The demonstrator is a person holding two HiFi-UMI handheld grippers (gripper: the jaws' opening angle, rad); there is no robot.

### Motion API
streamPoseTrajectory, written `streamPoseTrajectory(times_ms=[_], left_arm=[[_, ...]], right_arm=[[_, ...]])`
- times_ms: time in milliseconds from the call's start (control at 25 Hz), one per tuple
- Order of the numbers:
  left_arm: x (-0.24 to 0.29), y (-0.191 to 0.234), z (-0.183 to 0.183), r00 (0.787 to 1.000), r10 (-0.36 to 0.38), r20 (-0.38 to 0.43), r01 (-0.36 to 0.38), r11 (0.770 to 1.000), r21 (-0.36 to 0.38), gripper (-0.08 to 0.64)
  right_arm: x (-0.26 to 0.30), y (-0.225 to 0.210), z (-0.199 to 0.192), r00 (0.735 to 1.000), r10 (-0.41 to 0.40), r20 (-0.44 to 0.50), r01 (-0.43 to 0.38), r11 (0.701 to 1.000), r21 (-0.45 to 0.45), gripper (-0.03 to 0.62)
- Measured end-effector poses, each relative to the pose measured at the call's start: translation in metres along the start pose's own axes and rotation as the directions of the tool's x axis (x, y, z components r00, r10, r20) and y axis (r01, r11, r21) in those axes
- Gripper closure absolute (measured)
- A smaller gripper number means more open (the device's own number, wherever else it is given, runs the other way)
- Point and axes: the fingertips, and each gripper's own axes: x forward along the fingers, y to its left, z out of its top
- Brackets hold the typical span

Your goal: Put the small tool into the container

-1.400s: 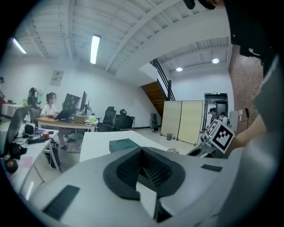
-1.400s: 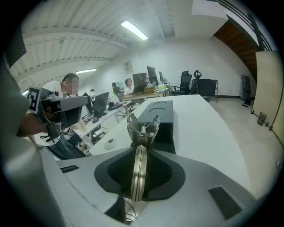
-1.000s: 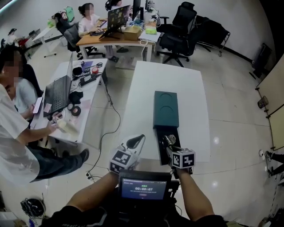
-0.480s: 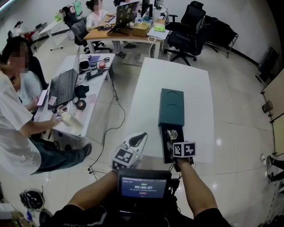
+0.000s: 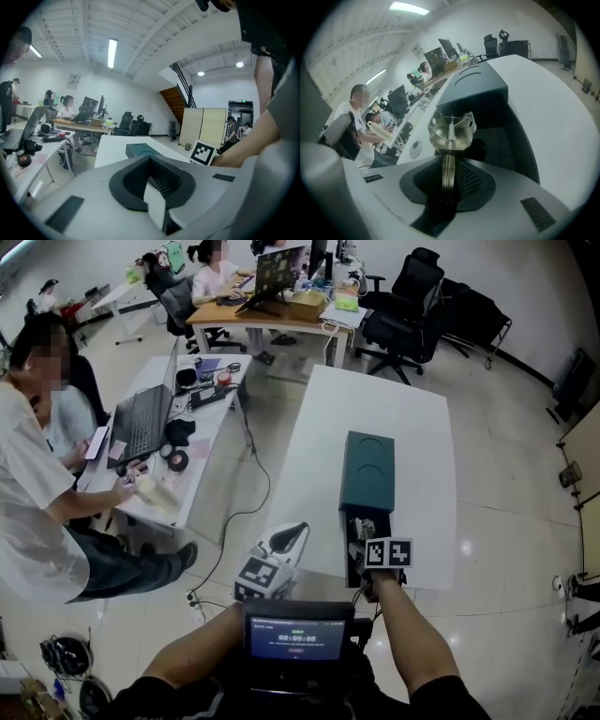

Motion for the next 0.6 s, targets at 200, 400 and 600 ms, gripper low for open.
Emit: streamPoseTrajectory(times_ms=[200, 400, 600], left_arm=[[-0.005, 0.006, -0.003, 1.0, 0.016, -0.004, -0.016, 1.0, -0.005, 0.537], [-0.01, 0.005, 0.001, 1.0, 0.024, -0.002, -0.024, 1.0, -0.004, 0.537], [-0.009, 0.003, 0.002, 1.0, 0.02, -0.005, -0.02, 1.0, -0.001, 0.536]], right_arm=[[0.008, 0.002, 0.002, 1.0, 0.024, 0.011, -0.025, 0.998, 0.062, 0.5], [0.007, -0.002, -0.006, 0.998, 0.06, -0.016, -0.058, 0.993, 0.099, 0.499], [0.005, -0.012, -0.008, 0.999, 0.021, -0.033, -0.018, 0.997, 0.08, 0.489]])
